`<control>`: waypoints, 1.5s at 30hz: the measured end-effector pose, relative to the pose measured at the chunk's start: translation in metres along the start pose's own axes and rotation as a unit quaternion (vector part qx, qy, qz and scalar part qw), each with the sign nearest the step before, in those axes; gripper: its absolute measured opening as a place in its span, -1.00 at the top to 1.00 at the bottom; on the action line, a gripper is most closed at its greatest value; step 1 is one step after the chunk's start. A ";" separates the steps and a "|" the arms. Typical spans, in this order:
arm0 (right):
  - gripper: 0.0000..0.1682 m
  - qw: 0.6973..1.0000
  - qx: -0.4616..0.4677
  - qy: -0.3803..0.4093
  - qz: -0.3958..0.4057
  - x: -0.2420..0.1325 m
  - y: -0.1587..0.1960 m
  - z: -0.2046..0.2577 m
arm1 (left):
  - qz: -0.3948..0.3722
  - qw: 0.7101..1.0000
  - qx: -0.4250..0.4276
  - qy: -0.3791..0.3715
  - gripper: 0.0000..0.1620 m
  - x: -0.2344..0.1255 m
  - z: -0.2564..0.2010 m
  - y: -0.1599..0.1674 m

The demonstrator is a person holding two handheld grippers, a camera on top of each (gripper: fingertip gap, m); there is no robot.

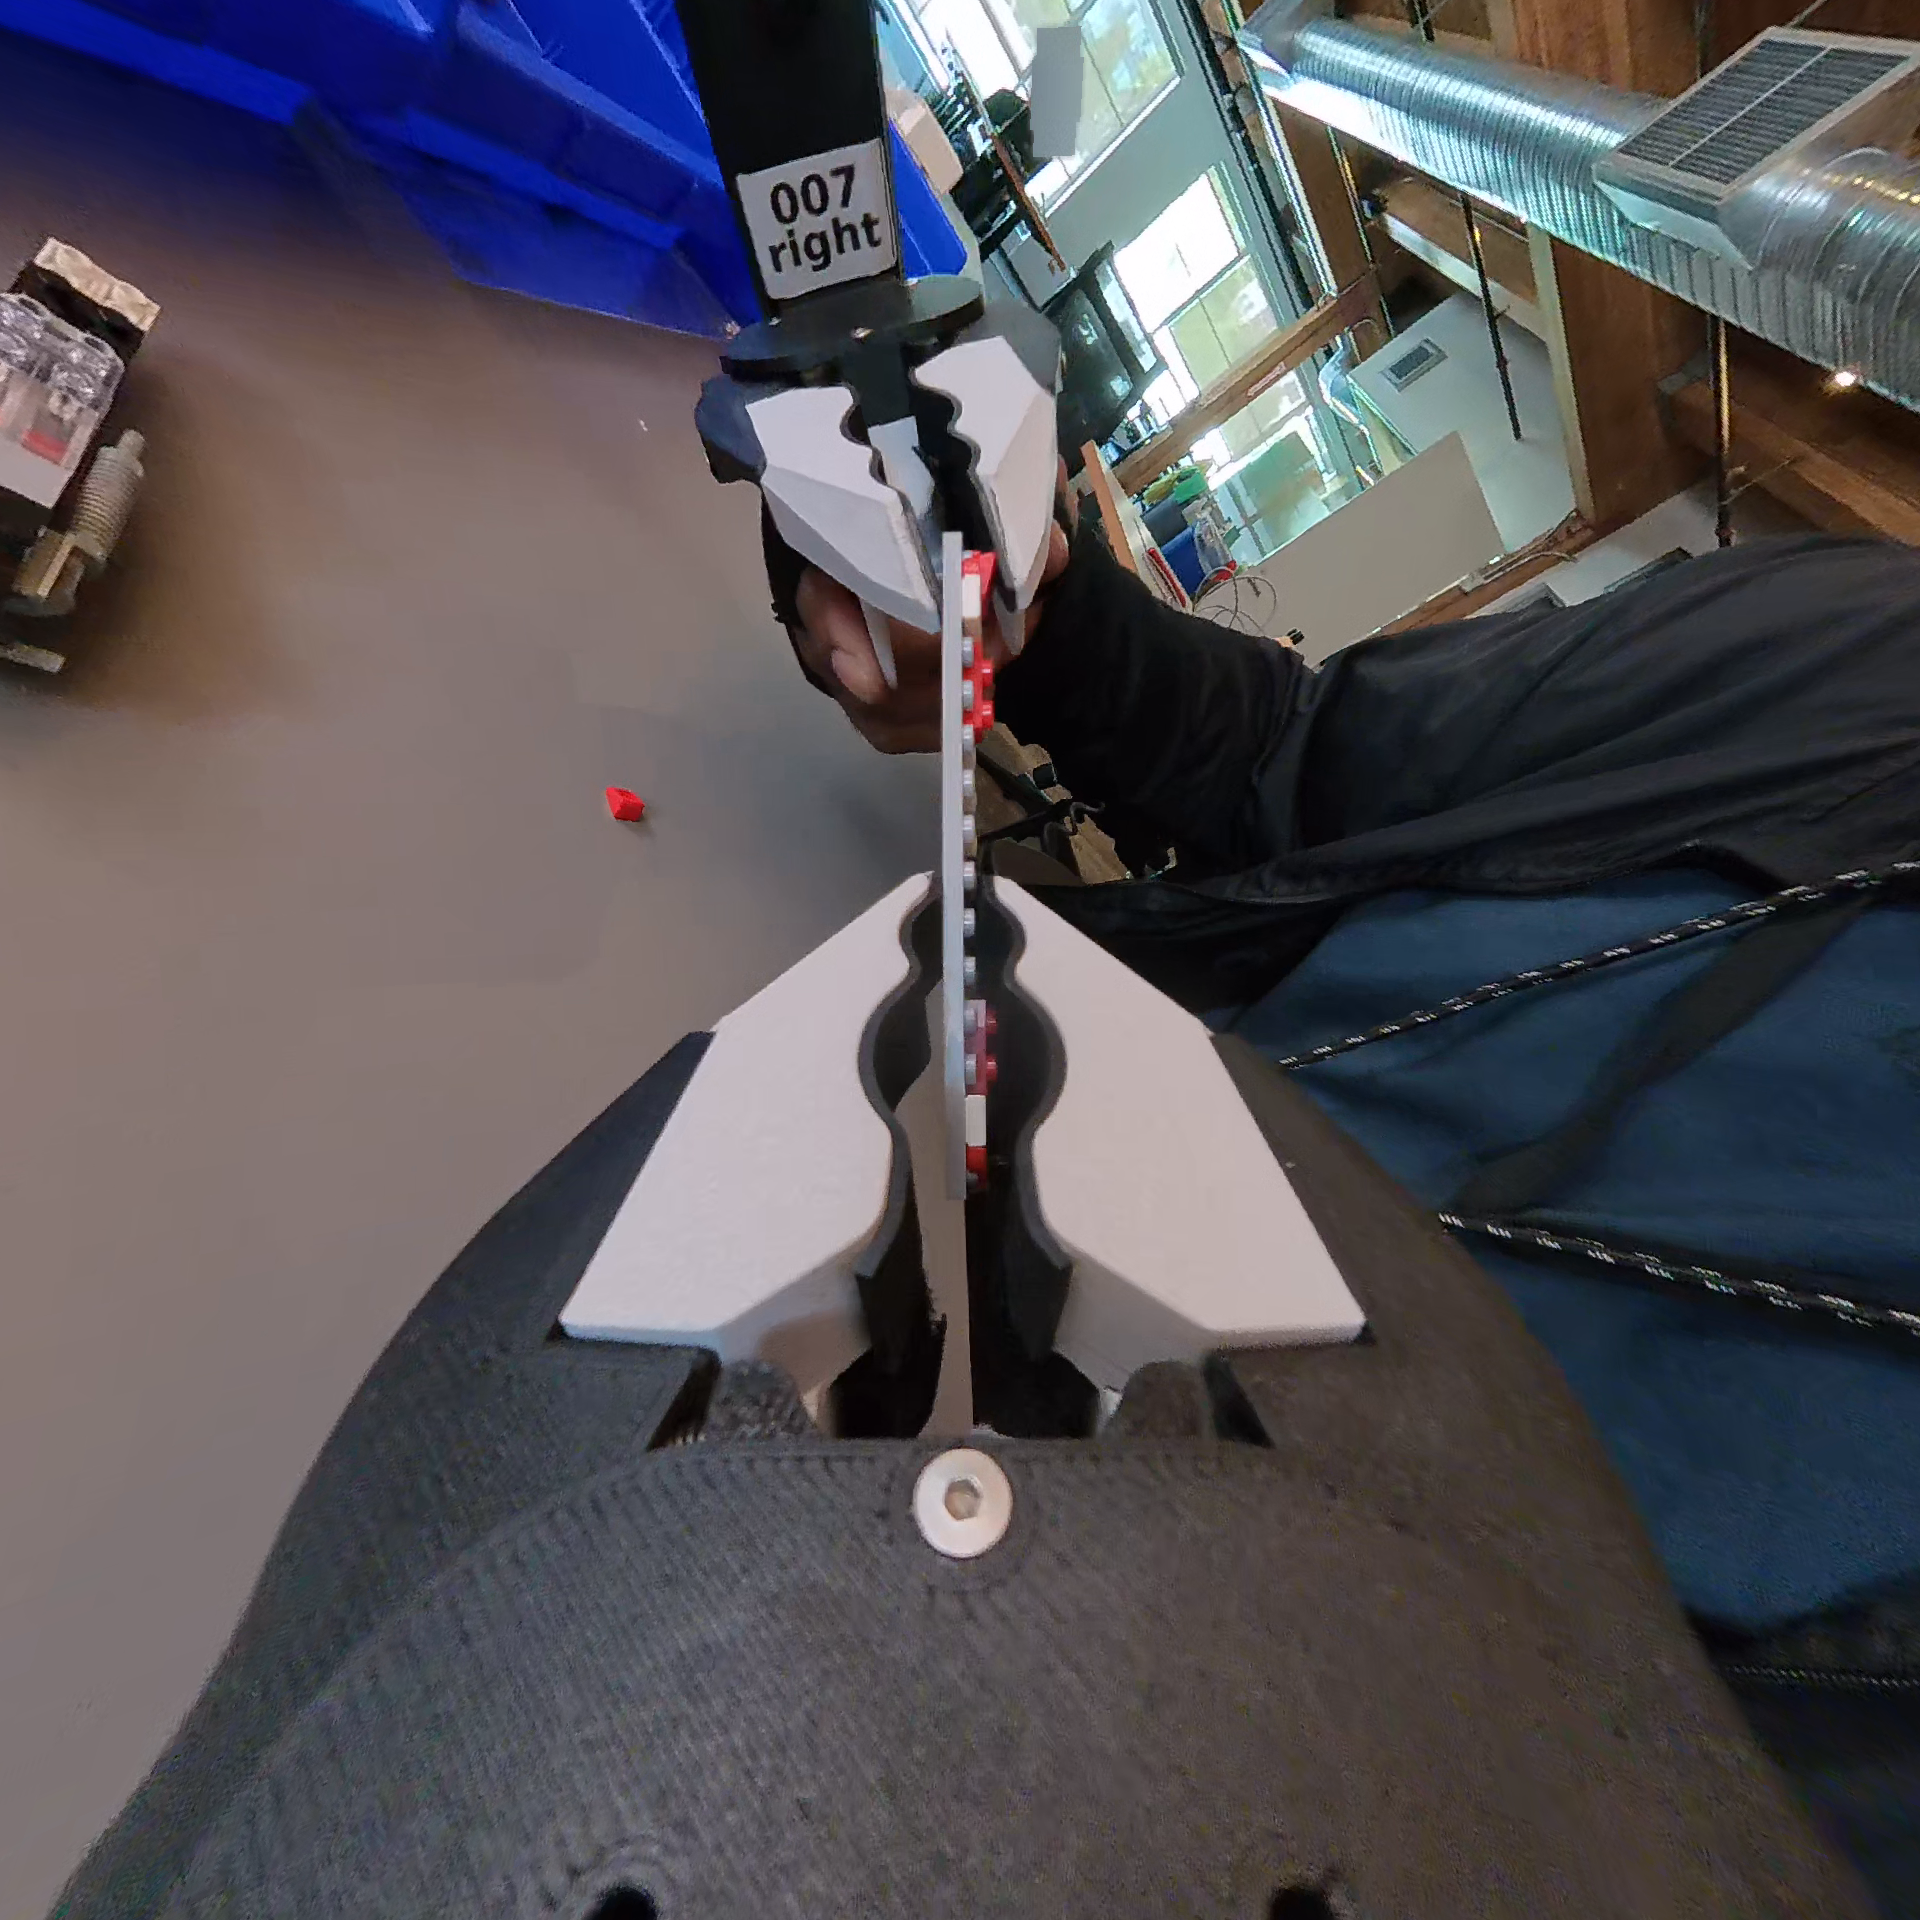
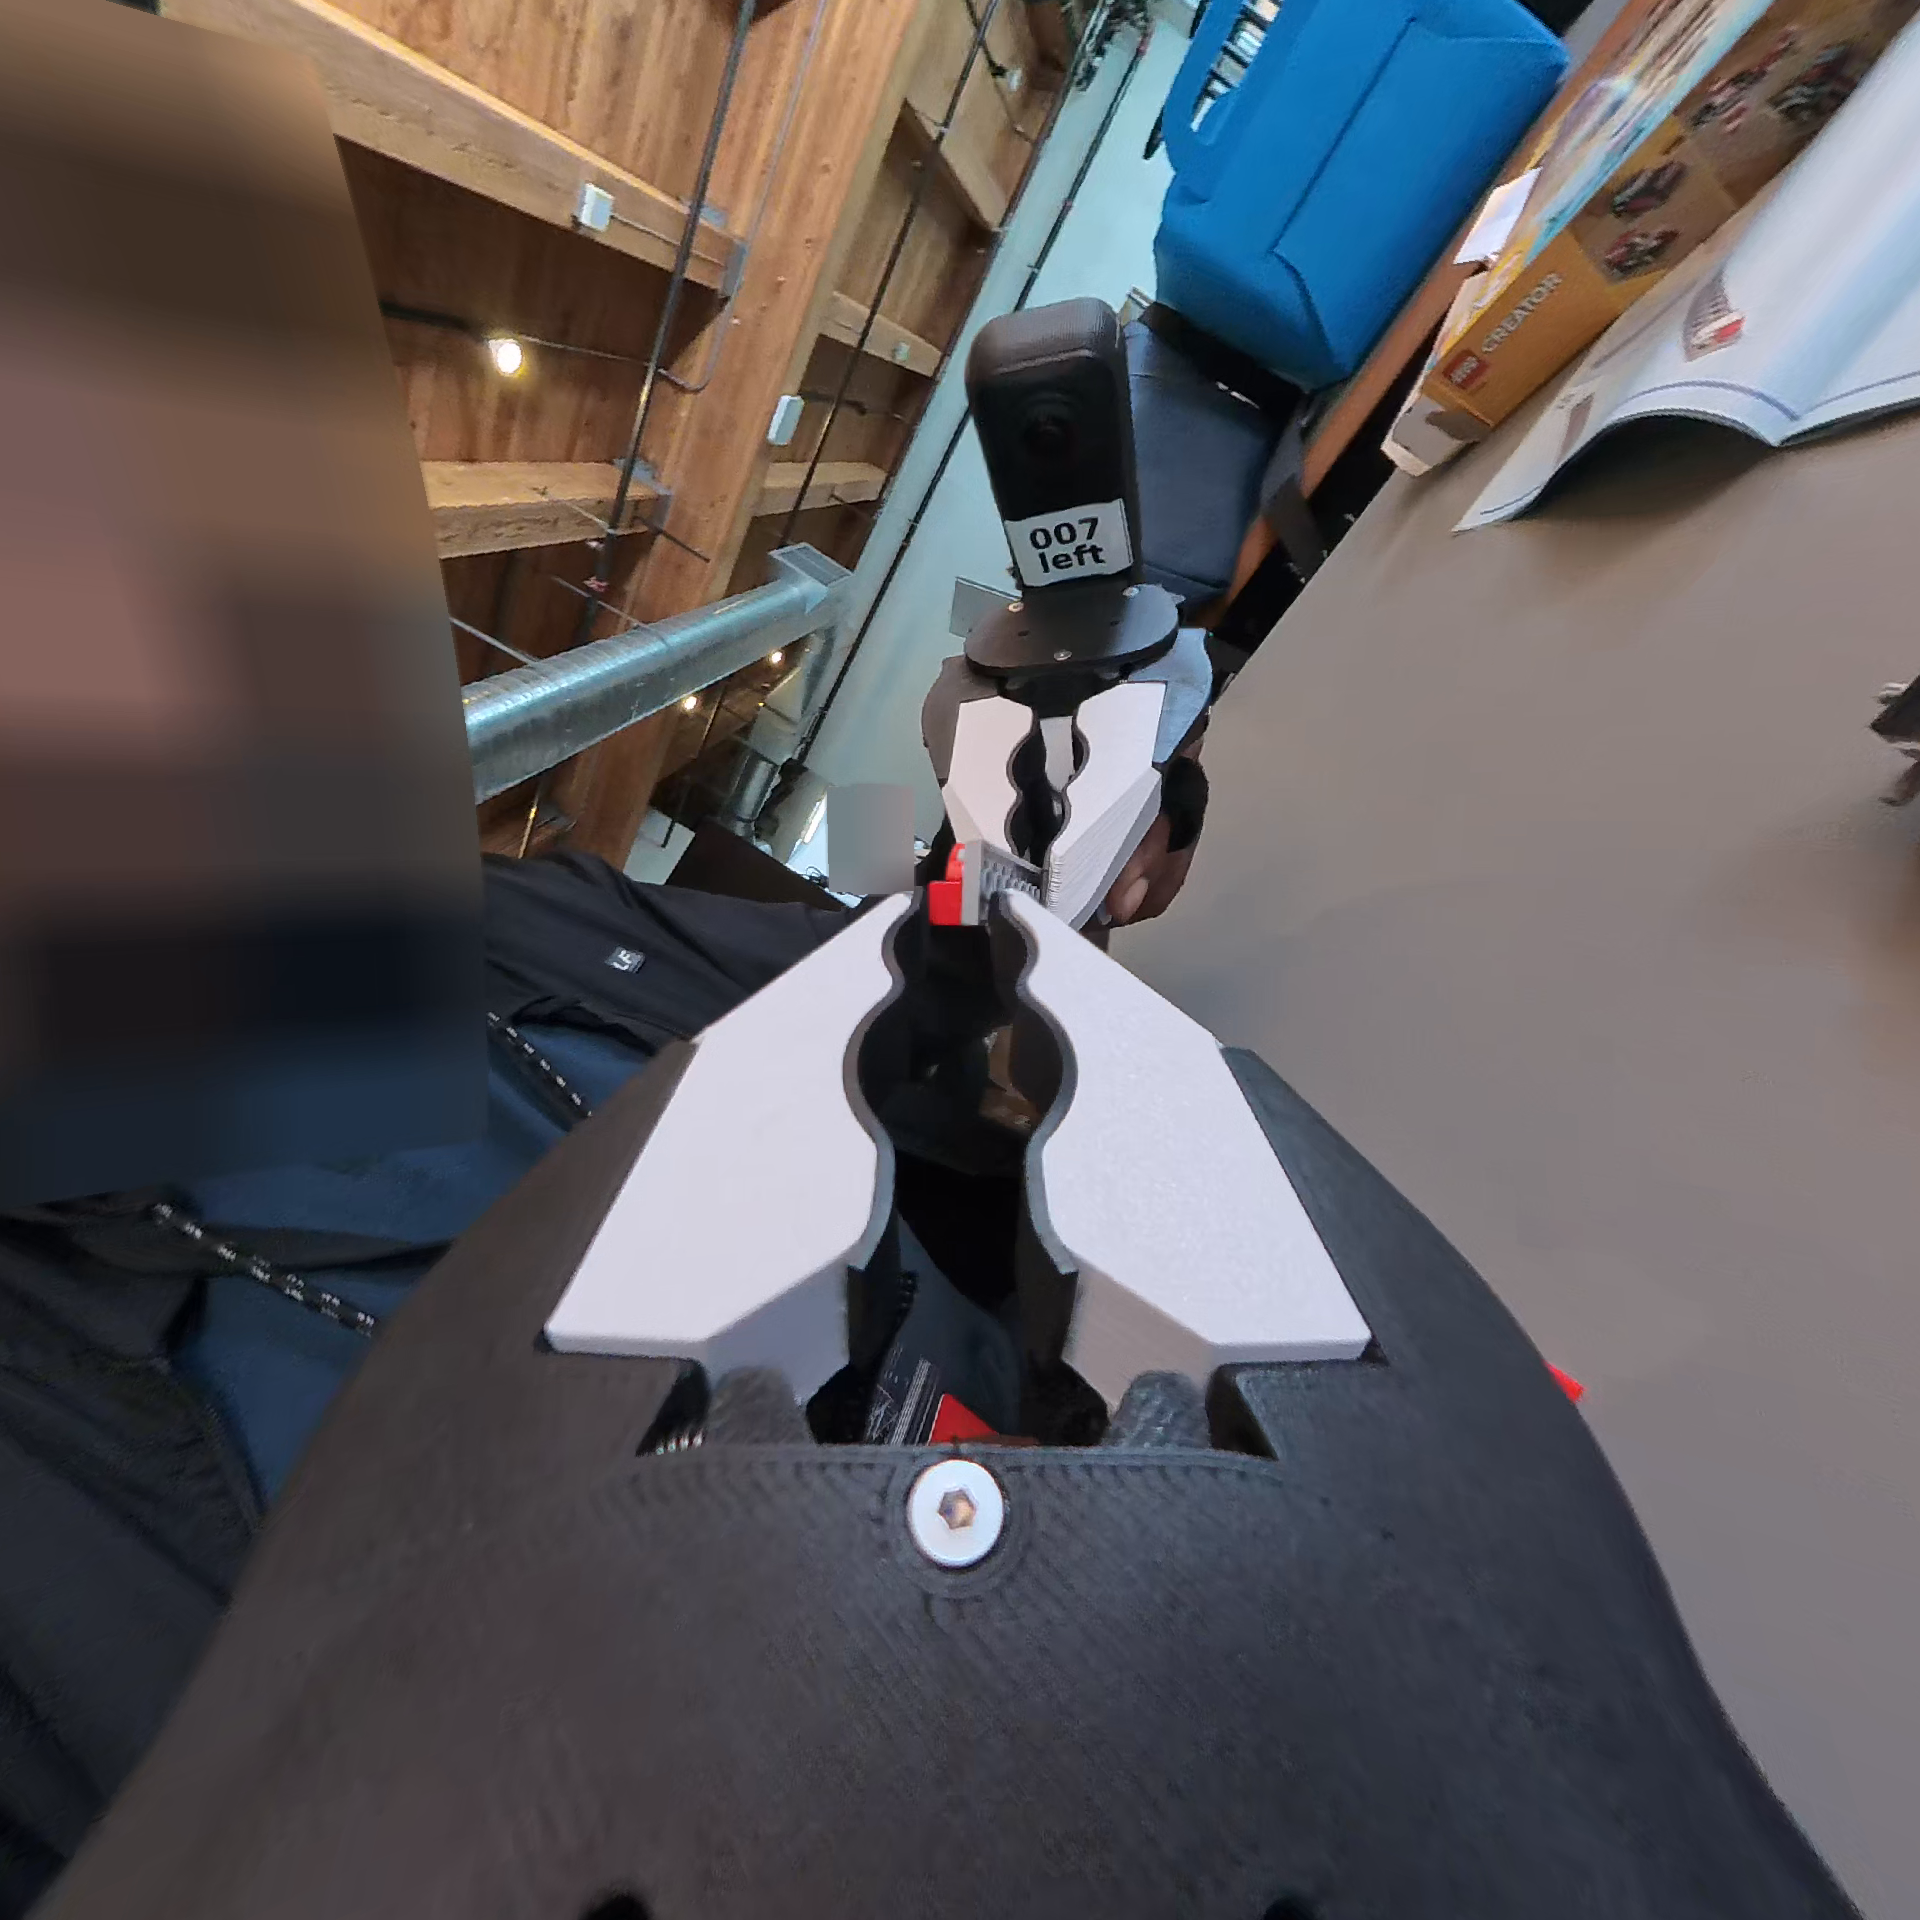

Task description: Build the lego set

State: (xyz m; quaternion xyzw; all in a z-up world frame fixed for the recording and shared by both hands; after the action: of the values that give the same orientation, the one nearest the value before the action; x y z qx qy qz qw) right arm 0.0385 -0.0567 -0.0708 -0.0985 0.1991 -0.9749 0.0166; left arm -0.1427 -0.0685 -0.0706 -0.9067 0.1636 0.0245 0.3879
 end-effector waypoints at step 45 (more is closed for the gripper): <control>0.88 0.997 -0.048 0.027 0.045 0.012 0.001 0.025 | 0.012 0.998 0.061 0.006 0.96 0.000 -0.017 0.003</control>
State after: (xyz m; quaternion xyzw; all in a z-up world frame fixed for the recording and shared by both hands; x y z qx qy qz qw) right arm 0.0320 -0.0679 -0.0465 -0.0642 0.2501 -0.9648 0.0499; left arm -0.1448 -0.0827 -0.0615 -0.8793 0.1780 0.0135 0.4416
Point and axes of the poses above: each gripper's, where its closed fingertips meet, x out along the fingers, y out of its underside, z = x × y across the jaws, the point moved 8 cm from there along -x, back along the fingers, and after that the axes turned 7 degrees about x, right-handed, at the moved point
